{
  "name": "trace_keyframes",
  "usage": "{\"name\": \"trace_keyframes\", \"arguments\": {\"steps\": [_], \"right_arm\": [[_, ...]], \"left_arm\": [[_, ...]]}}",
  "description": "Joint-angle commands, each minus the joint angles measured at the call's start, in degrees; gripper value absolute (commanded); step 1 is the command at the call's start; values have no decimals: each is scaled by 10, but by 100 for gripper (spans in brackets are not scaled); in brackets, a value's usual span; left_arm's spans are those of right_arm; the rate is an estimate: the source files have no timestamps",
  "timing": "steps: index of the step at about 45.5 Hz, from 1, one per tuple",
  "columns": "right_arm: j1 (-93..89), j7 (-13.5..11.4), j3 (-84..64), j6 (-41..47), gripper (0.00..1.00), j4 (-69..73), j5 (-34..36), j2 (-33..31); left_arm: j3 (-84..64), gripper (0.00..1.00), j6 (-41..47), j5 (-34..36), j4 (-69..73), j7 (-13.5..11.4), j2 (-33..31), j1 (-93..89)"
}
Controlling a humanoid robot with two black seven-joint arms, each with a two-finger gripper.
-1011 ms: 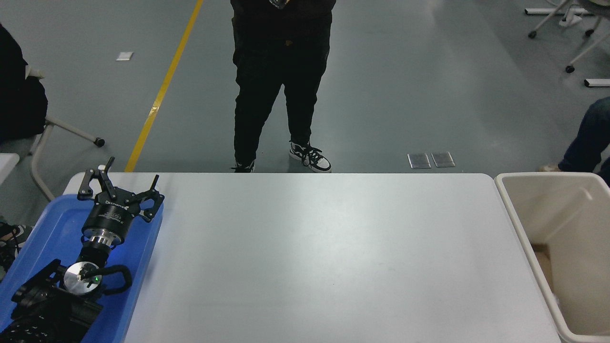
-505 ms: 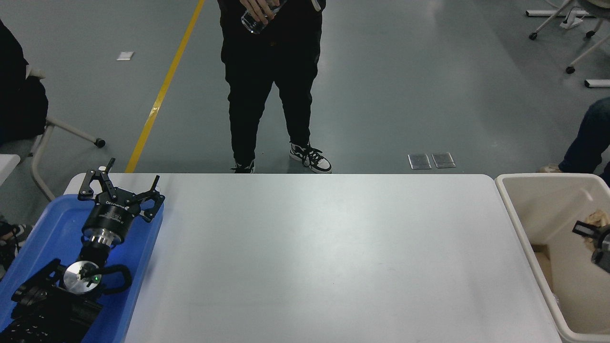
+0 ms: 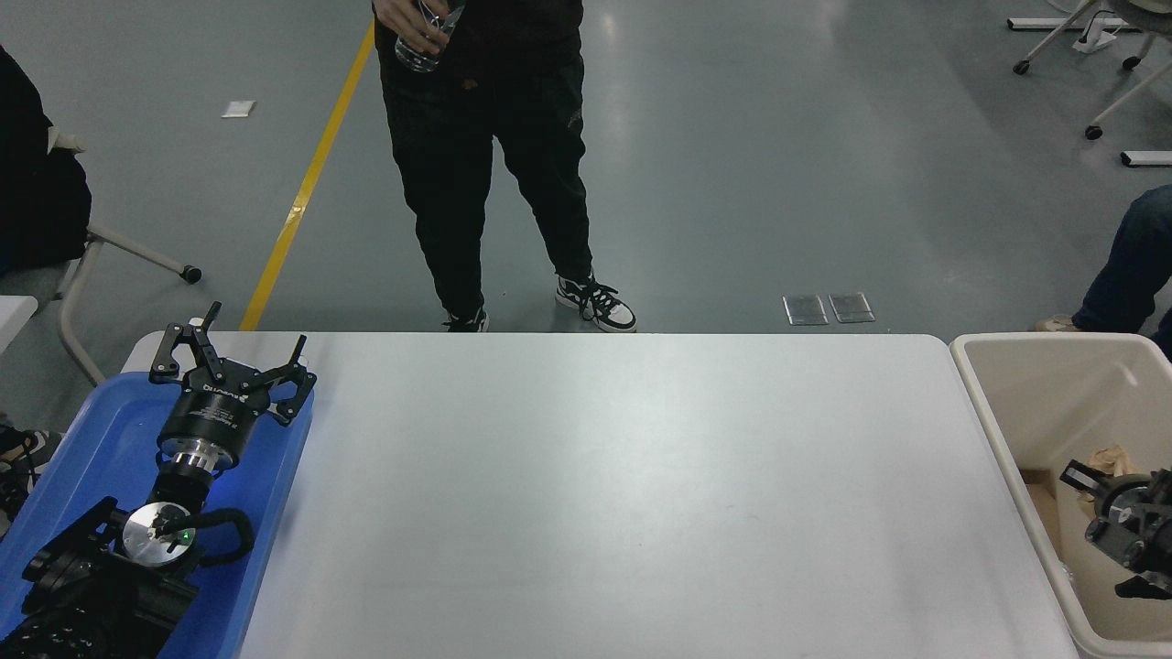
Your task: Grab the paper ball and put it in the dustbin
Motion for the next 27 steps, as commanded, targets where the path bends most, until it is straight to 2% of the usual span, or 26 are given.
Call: {"name": "trace_keyframes", "arguments": {"steps": [1, 11, 22, 27], "right_arm": [[15, 0, -4, 3, 100, 2, -5, 0], [97, 0, -100, 16, 100, 43, -13, -33], [306, -3, -238, 24, 100, 247, -66, -94], [398, -4, -283, 76, 100, 334, -81, -95]], "left_arm": [[0, 99, 0, 1, 0, 0, 0, 0], [0, 99, 0, 1, 0, 1, 0, -1], [1, 99, 0, 1, 0, 1, 0, -1], [1, 99, 0, 1, 0, 1, 0, -1]]}}
